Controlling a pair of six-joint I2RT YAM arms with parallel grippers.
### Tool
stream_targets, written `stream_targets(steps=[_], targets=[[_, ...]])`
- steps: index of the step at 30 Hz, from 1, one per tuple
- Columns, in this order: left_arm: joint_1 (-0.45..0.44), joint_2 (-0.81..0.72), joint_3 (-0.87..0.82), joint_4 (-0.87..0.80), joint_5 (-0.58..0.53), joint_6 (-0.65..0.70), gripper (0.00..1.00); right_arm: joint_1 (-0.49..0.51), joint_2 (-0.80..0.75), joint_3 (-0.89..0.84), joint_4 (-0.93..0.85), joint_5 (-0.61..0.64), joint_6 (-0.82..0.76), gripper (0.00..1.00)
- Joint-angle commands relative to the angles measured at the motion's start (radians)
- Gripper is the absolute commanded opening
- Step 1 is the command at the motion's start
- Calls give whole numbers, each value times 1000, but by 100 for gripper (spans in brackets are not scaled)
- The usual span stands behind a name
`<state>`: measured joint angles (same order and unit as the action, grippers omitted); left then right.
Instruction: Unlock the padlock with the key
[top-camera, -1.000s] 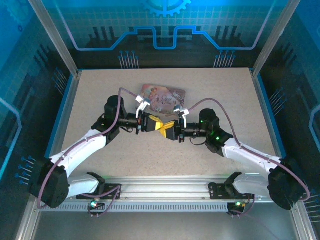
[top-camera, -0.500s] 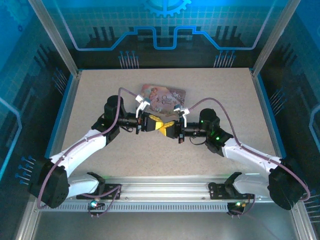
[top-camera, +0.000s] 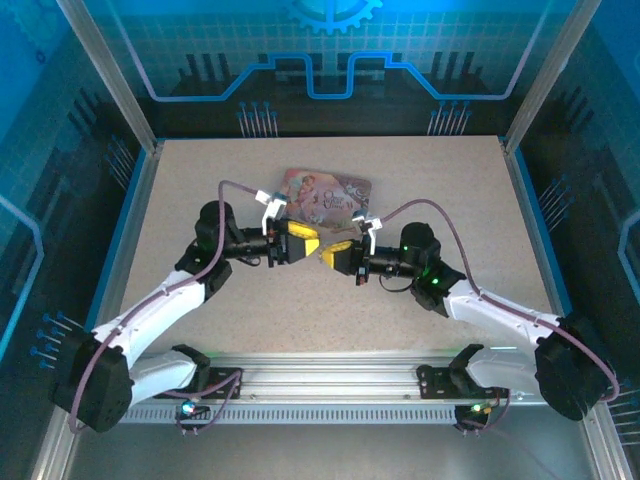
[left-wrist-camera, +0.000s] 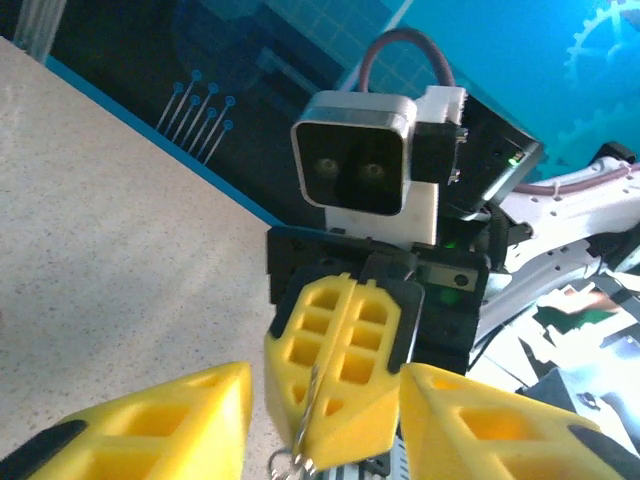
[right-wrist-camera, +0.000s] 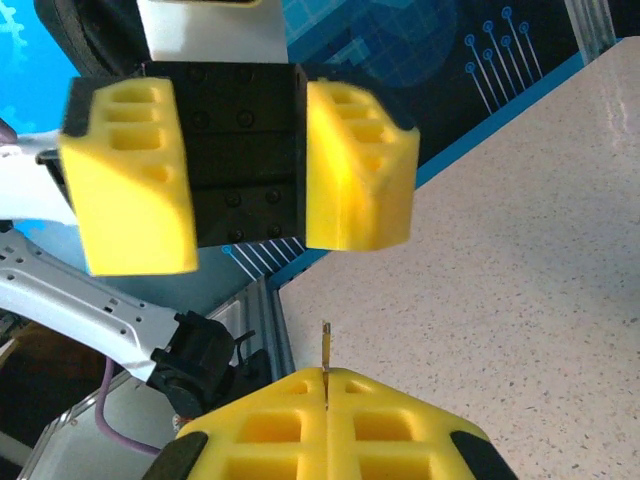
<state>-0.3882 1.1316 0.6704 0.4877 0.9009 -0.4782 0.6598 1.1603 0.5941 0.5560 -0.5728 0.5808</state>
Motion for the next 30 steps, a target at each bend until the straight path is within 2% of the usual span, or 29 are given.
stream_targets(steps=[1, 6, 20, 23, 27, 30], targets=[[9, 5, -38, 118, 19, -85, 37, -9, -24, -10, 59, 21, 16, 0], [7, 43, -73, 235, 63, -145, 34, -9, -24, -8, 67, 15, 22, 0], [-28, 87, -78, 247, 90, -135, 31, -10, -7, 7, 70, 5, 27, 0], [-30, 94, -77, 253, 93, -135, 21, -9, -7, 7, 68, 7, 28, 0], [-33, 104, -69, 260, 99, -137, 1, -8, -5, 7, 64, 3, 25, 0], [-35, 108, -71, 272, 99, -136, 0, -8, 1, 11, 52, 1, 20, 0]])
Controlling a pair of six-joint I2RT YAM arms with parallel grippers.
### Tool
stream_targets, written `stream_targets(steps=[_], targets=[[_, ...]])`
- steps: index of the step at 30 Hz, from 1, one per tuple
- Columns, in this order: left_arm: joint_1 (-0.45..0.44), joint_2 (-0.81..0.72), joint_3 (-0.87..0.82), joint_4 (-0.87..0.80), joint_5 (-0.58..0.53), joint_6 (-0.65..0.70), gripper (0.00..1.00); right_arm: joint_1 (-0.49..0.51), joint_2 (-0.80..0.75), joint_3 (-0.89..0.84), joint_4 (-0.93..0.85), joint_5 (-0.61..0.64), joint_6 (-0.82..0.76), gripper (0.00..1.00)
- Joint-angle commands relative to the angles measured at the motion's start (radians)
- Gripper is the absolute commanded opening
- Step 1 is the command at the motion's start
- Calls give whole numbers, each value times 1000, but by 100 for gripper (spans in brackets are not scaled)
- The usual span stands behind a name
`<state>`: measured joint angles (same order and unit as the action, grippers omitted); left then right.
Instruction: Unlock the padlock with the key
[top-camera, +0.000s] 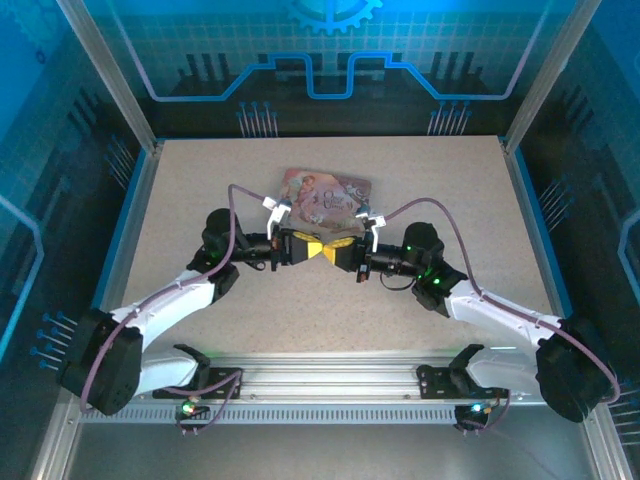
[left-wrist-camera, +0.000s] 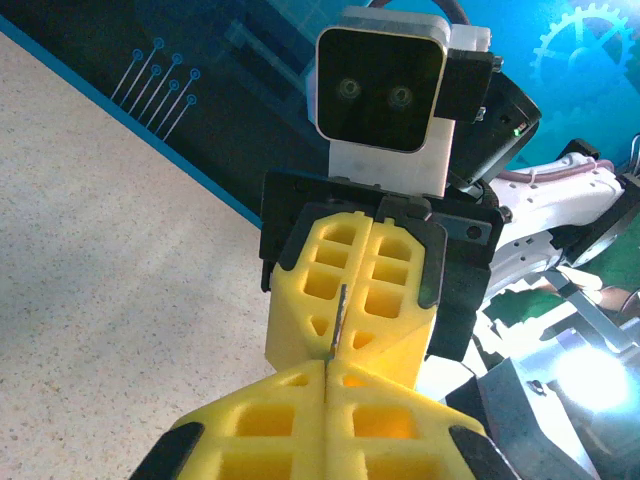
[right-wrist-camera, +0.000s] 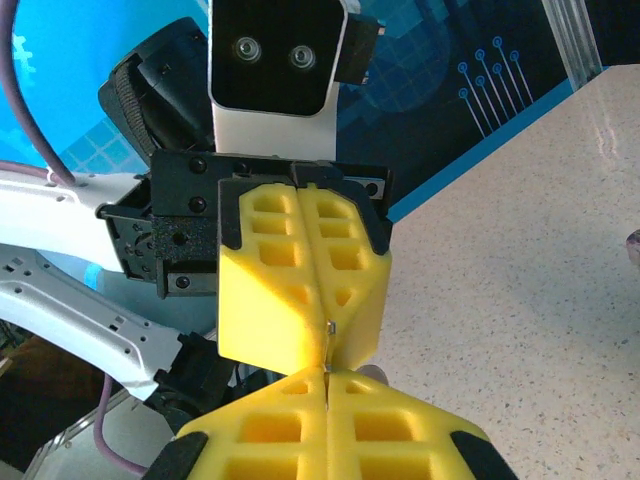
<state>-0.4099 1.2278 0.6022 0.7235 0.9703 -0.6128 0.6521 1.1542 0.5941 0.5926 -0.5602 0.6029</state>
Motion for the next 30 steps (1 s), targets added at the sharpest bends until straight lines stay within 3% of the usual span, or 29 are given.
stream_targets(steps=[1, 3, 5, 6, 9, 12, 18, 24, 30], targets=[[-14, 12, -3, 37, 31, 2, 0, 0, 10, 17, 3, -10, -7, 0], [-14, 7, -7, 38, 29, 11, 0, 0, 11, 28, -28, 3, -12, 5], [-13, 5, -9, 27, 26, 29, 0, 0, -7, 48, -87, 18, -30, 33], [-11, 2, -6, 11, 24, 42, 0, 0, -21, 61, -127, 22, -46, 42], [-8, -15, 6, -73, 12, 111, 0, -10, -76, 115, -298, 16, -120, 57], [-6, -39, 34, -203, 7, 198, 0, -47, -128, 172, -477, -18, -167, 59], [-4, -72, 79, -384, 15, 302, 0, -125, -140, 263, -649, -93, -146, 57], [-5, -72, 82, -396, 54, 301, 0, -123, -54, 280, -567, -216, -57, 56], [-7, -71, 80, -387, 58, 289, 0, -78, 6, 318, -557, -230, -78, 53]])
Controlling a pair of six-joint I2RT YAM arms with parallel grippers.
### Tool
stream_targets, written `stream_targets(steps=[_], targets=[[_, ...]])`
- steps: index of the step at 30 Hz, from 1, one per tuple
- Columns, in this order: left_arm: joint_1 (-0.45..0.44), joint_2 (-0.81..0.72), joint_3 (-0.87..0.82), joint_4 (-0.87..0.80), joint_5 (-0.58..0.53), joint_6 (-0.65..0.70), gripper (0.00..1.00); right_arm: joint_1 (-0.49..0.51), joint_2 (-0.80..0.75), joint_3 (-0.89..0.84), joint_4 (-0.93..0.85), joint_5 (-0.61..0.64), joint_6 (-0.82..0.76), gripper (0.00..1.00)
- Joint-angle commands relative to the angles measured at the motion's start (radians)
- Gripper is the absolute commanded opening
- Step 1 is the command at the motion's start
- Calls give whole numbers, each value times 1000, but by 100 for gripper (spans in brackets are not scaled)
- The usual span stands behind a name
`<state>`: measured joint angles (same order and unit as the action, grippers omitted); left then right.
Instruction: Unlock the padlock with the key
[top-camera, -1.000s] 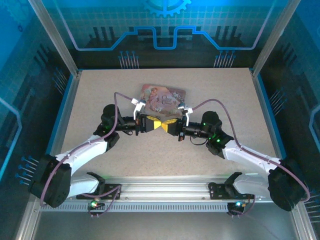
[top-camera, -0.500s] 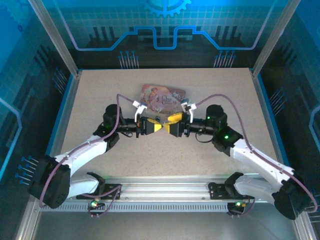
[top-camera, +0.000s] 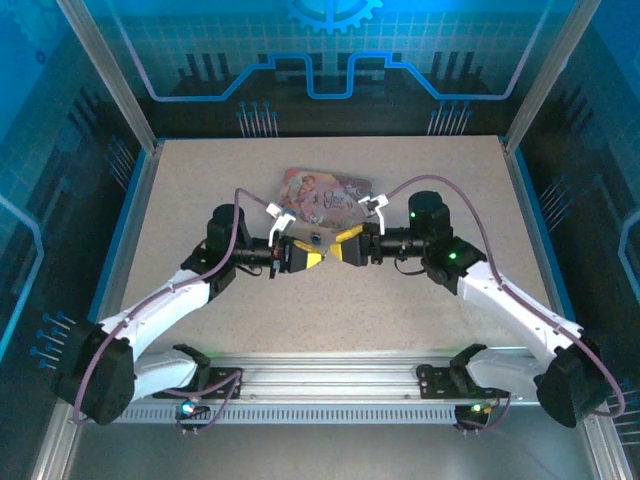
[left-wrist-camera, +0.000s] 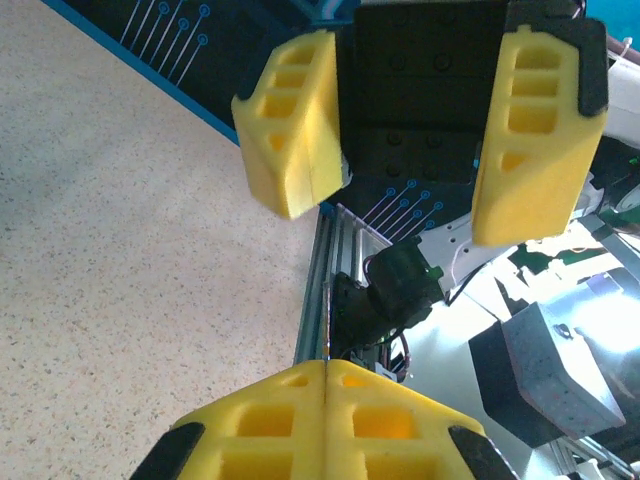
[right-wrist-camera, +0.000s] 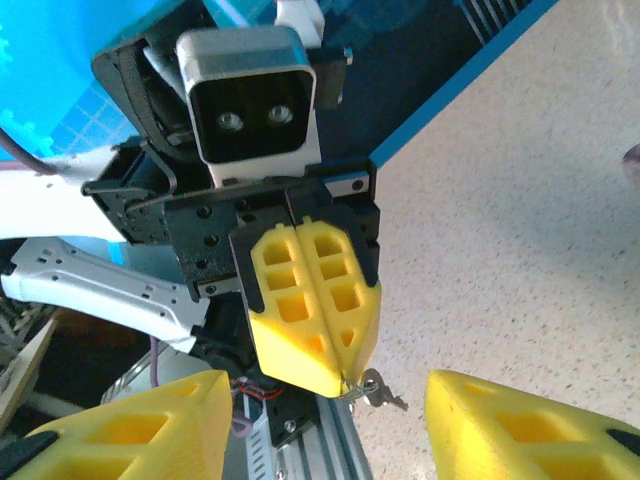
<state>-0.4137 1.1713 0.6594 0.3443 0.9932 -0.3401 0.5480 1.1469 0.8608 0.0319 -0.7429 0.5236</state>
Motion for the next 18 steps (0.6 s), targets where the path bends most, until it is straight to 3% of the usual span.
stream_targets(steps=[1, 15, 16, 18], targets=[[-3, -15, 23, -2, 36, 12, 0, 32, 19, 51, 2, -50, -3, 51], [-3, -12, 22, 51, 73, -28, 0, 47, 78, 44, 25, -31, -10, 46], [-3, -12, 22, 52, 73, -29, 0, 48, 81, 43, 28, -33, -10, 43], [-3, -13, 22, 53, 73, -30, 0, 50, 86, 41, 42, -41, -6, 28]])
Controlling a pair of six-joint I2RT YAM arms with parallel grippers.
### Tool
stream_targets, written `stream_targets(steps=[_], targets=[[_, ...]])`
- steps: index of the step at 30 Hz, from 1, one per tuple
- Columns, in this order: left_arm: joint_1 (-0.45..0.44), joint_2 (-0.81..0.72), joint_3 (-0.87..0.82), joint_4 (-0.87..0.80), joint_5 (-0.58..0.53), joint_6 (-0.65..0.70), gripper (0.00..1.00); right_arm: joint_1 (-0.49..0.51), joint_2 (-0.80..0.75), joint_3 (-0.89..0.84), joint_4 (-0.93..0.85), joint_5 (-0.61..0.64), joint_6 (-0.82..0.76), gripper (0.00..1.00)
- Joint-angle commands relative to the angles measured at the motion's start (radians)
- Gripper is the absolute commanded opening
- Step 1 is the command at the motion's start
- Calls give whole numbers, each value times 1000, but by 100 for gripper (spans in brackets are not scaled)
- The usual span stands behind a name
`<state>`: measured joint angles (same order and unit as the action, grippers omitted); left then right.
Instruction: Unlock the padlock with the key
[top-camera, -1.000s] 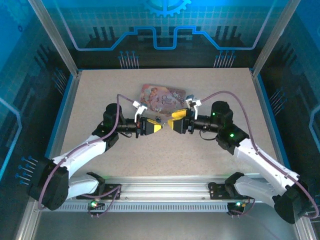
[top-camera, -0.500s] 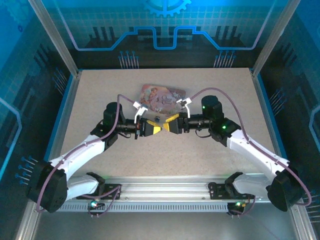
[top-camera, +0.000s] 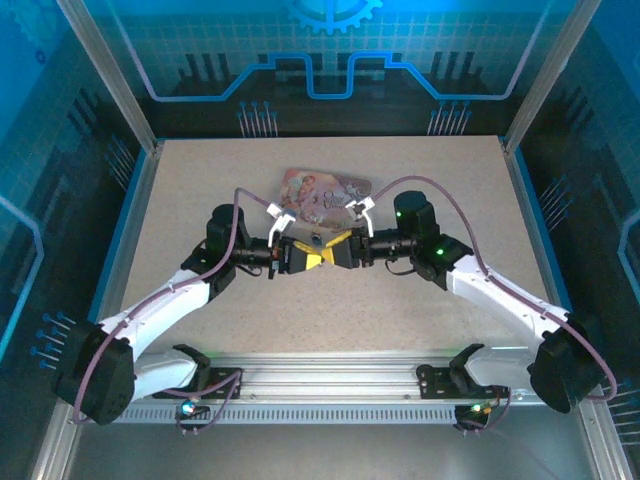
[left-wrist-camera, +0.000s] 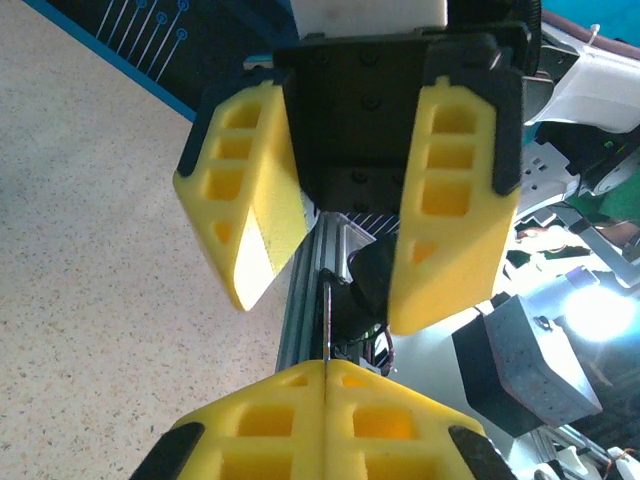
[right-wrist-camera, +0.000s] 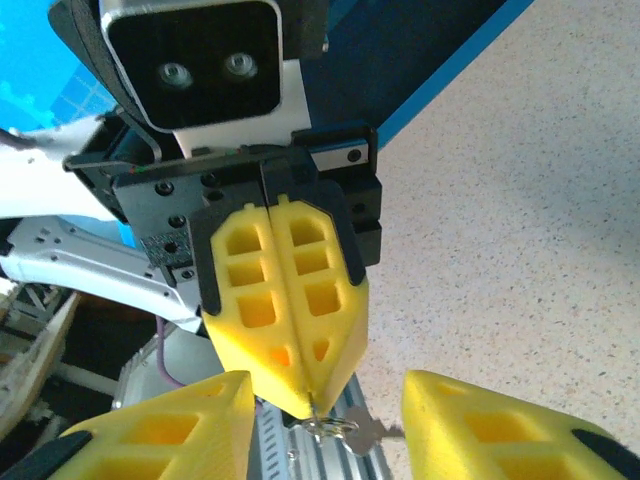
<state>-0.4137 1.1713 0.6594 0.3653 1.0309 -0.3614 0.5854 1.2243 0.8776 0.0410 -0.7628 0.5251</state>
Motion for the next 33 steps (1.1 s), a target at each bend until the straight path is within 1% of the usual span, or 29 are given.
stream_targets(steps=[1, 3, 4, 6, 9, 10, 11, 13, 15, 17, 22, 26, 30, 33], targets=[[-3, -12, 22, 33, 33, -10, 0, 13, 9, 23, 38, -23, -7, 21], [-3, -12, 22, 33, 31, -10, 0, 14, 9, 21, 46, -31, -5, 4], [-3, -12, 22, 33, 27, -12, 0, 15, 9, 20, 53, -34, -5, 0], [-2, -9, 22, 33, 21, -16, 0, 17, 6, 14, 62, -32, -3, 0], [-2, -14, 14, 33, -31, -25, 0, 19, -5, 8, 83, -12, 1, 0], [0, -20, 8, 37, -52, -30, 15, 19, -9, 1, 89, 2, 6, 0], [0, -23, 0, 42, -72, -38, 27, 19, -12, -22, 96, 11, 7, 0], [2, -39, -20, 72, -104, -56, 41, 19, -16, -31, 113, 23, 13, 0], [4, -49, -41, 104, -124, -74, 46, 20, -13, -31, 119, 29, 13, 0], [4, -52, -56, 142, -122, -96, 48, 22, -8, -28, 117, 34, 12, 0], [3, -7, -86, 287, -91, -189, 47, 34, 6, -22, 123, 39, 7, 0], [-5, 38, -96, 372, -75, -235, 41, 39, 6, -23, 136, 50, 13, 0], [-5, 51, -98, 396, -67, -251, 35, 39, 0, -26, 138, 71, 16, 0], [-5, 51, -99, 392, -68, -248, 34, 39, -10, -32, 147, 85, 19, 0]])
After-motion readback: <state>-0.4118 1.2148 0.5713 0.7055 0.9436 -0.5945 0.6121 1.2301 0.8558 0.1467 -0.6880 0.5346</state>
